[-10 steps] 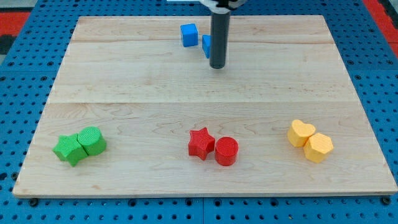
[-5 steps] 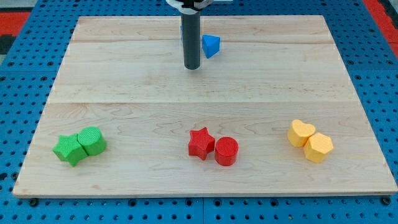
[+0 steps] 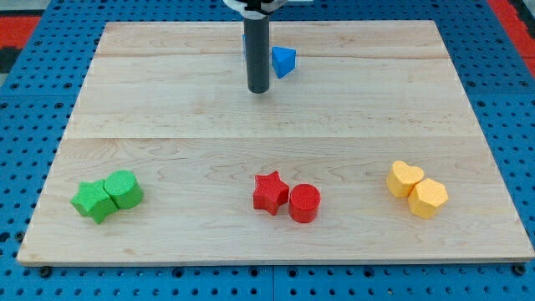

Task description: Move the blue blocks to the top left of the board

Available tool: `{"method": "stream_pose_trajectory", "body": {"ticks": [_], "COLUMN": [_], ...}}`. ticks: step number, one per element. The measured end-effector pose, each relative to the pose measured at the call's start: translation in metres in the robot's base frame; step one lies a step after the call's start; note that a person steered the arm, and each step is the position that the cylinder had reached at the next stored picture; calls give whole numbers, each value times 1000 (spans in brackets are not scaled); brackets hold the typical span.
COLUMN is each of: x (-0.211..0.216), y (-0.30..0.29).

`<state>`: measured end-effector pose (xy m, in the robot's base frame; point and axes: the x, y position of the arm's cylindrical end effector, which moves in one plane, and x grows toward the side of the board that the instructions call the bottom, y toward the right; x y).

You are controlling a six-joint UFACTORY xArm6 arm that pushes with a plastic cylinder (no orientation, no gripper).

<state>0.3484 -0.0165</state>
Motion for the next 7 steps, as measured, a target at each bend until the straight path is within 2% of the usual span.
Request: {"method": "stream_pose_trajectory", "body": {"ticks": [1, 2, 3, 4, 5, 6, 7], "x": [6, 0, -27, -72, -86, -81, -107], "y": [5, 95, 95, 38, -28, 13, 23]}}
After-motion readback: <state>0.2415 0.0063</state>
